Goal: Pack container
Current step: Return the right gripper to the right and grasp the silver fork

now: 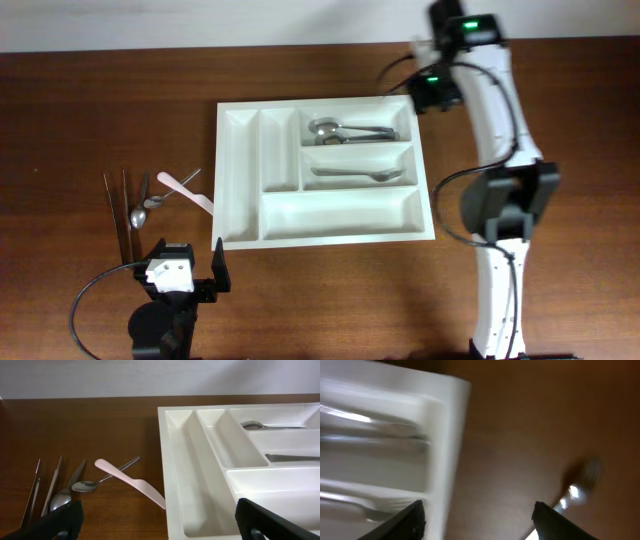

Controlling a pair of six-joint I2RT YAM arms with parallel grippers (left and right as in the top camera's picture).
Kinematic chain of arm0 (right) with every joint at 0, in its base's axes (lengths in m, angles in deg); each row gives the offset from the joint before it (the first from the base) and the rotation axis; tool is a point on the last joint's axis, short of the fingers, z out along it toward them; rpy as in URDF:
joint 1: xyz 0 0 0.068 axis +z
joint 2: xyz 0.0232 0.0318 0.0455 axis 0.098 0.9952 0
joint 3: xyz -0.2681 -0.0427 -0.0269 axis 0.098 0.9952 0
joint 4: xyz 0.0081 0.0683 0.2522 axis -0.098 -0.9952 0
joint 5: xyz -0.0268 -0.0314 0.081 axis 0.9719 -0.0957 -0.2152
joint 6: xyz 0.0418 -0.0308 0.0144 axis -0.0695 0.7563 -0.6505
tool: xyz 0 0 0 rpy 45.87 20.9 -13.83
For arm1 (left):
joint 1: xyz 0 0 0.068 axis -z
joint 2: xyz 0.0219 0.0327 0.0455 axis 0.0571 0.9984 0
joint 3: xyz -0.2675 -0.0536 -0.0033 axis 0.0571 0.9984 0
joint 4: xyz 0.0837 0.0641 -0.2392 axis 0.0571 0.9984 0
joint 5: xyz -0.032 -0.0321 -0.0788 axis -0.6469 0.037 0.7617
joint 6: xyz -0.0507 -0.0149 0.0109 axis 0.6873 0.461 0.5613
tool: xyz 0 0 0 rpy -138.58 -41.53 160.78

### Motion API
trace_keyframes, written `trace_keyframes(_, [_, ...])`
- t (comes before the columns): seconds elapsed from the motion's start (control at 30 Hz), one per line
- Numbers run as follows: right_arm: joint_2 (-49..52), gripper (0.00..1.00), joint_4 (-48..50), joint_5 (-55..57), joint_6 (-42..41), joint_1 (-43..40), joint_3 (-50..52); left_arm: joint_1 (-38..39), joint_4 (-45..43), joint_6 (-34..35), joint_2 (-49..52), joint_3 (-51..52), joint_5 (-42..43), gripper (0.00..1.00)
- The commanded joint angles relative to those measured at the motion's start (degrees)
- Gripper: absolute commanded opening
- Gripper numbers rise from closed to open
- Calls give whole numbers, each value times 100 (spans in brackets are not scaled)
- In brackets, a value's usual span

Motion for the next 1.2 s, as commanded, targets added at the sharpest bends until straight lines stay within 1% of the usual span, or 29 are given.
trace_keyframes(0.0, [-173, 68, -153, -538, -1051, -557, -116, -28, 7, -87, -39, 24, 85, 99])
trace_keyframes(0.17, [-173, 65, -328, -610, -1193, -988, -101, -28, 7, -87, -39, 24, 85, 99])
trace_keyframes(0.3, [-170, 61, -415, -422, -1084, -1040, -79, -28, 7, -87, -39, 24, 85, 99])
trace_keyframes(0.37, [-168, 61, -413, -234, -1084, -1029, 2, -28, 7, -87, -39, 24, 85, 99])
trace_keyframes(0.53, [-164, 59, -236, 42, -1082, -1040, 662, -28, 7, -87, -39, 24, 85, 99])
trace_keyframes(0.83, [-164, 56, 363, 37, -1088, -1115, 1840, -28, 7, -87, -39, 24, 85, 99])
trace_keyframes(1.0, [-164, 55, 597, 50, -1110, -1259, 2194, -28, 7, -87, -39, 24, 85, 99])
trace_keyframes(1.17, [-164, 54, 656, 232, -1261, -1462, 2275, -28, 7, -87, -39, 24, 85, 99])
